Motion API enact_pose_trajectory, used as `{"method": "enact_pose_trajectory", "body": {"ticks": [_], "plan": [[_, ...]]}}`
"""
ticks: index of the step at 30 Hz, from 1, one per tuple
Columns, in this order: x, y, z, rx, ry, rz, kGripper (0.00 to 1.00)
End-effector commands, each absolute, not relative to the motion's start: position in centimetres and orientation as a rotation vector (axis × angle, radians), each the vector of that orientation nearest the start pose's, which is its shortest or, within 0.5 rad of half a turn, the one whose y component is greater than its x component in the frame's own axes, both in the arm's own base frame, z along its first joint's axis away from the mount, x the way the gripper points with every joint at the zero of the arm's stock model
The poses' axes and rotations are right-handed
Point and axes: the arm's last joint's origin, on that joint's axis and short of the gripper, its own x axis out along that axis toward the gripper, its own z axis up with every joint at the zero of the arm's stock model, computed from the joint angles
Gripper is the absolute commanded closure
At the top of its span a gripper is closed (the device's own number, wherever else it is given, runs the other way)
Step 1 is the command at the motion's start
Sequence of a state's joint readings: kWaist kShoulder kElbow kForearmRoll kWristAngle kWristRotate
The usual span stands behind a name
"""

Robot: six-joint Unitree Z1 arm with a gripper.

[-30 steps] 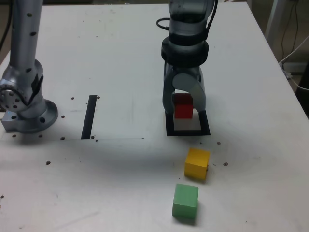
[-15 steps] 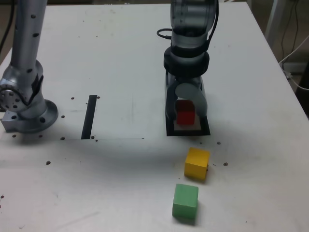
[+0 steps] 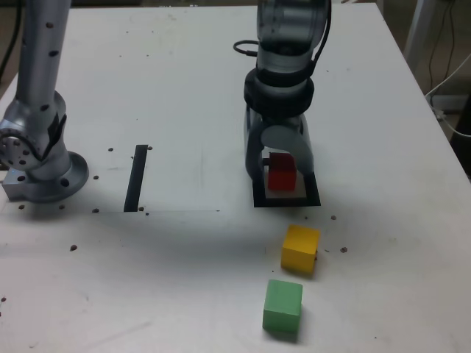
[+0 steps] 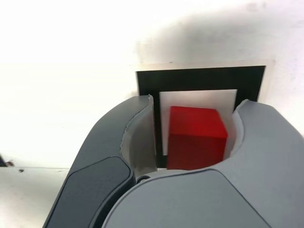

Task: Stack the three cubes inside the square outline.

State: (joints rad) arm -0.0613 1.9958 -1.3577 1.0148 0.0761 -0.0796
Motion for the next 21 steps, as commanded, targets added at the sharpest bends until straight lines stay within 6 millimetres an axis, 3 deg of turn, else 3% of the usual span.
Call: {"method": "enact_pose_trajectory", "body": {"ticks": [1,12,21], "plan": [[34.3,-1.9,22.5,0.057,1.629,0.076,0.01],[33.0,-3.7,24.9,0.035,1.631,0.037,0.01],[32.3,-7.5,27.6,0.058,1.595,0.003,0.01]]}}
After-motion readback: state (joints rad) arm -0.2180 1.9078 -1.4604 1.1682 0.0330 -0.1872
